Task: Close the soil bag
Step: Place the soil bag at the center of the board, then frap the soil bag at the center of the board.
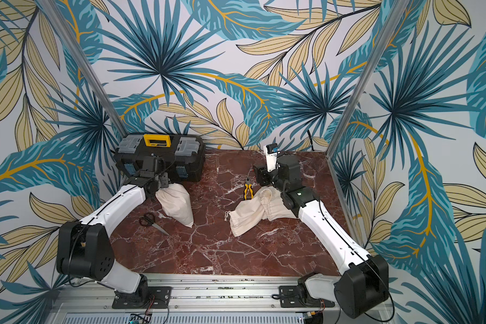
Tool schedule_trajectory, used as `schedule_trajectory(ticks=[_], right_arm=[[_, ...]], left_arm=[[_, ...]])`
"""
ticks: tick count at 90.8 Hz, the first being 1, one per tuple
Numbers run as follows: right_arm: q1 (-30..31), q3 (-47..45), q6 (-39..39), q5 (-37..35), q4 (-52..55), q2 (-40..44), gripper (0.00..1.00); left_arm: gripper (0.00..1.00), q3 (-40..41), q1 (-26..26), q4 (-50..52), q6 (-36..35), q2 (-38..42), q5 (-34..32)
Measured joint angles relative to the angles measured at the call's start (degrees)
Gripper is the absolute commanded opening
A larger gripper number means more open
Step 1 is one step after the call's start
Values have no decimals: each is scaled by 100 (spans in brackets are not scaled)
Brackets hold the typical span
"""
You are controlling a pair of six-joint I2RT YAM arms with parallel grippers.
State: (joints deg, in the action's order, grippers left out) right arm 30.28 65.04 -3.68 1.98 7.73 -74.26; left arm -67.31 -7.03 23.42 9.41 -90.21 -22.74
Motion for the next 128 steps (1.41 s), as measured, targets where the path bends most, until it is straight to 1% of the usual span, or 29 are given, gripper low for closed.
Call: schedule_trajectory(ticks=[5, 8, 11, 14, 17, 27, 31, 37, 44, 55, 58, 61, 68, 71, 80, 83, 93, 106, 115, 128], right_arm=[[212, -9, 103, -151, 293, -2, 69], [339, -17, 164, -236, 442, -2, 70], [494, -26, 238, -348, 599, -13, 73], [669, -33, 317, -444, 748, -42, 75], [857, -35, 387, -555, 885, -96, 77], [1440, -61, 623, -811, 1187, -417, 87], [1665, -87, 713, -903, 1270, -610, 92], [1965, -116, 848, -994, 1338, -922, 95], [2227, -118, 997, -1056, 1386, -1333, 97], [2402, -94, 1165, -1130, 1438, -1912, 97], [2417, -94, 1191, -1145, 1451, -2026, 94], [2426, -94, 1224, -1182, 1456, -2135, 86], [2435, -94, 1287, -1333, 1449, -2286, 49], [2435, -94, 1255, -1401, 1438, -2310, 38], [2396, -94, 1213, -1578, 1316, -2269, 11], [2365, -94, 1178, -1611, 1268, -2214, 0], [2131, -98, 885, -1740, 964, -1762, 0], [1637, -118, 452, -1801, 313, -844, 0], [1436, -136, 160, -1731, -92, -494, 0], [1325, -168, -114, -1550, -442, -452, 0]], left_arm=[[53, 15, -28, 22, 9, -114, 136], [60, 59, -44, 11, 33, -142, 227], [70, 129, -52, 4, 37, -136, 308], [76, 223, -68, -2, 72, -79, 389], [80, 326, -83, -11, 101, 17, 459], [87, 680, -140, -44, 151, 621, 695], [91, 826, -177, -46, 153, 1012, 820], [96, 1001, -269, -138, 181, 1611, 1032], [100, 1156, -463, -293, 219, 2251, 1239], [100, 1329, -774, -468, 293, 2879, 1515], [100, 1377, -850, -479, 308, 2994, 1585], [100, 1427, -905, -479, 321, 3073, 1639], [100, 1569, -1023, -476, 358, 3224, 1753], [100, 1620, -1067, -476, 376, 3263, 1790], [100, 1733, -1215, -501, 404, 3331, 1915], [100, 1777, -1287, -560, 404, 3342, 1956], [100, 1954, -1602, -874, 387, 3348, 2114], [100, 2227, -2065, -1497, 354, 3213, 2450], [100, 2256, -2389, -1963, 275, 2813, 2693], [100, 2114, -2804, -2457, 122, 2015, 2949]])
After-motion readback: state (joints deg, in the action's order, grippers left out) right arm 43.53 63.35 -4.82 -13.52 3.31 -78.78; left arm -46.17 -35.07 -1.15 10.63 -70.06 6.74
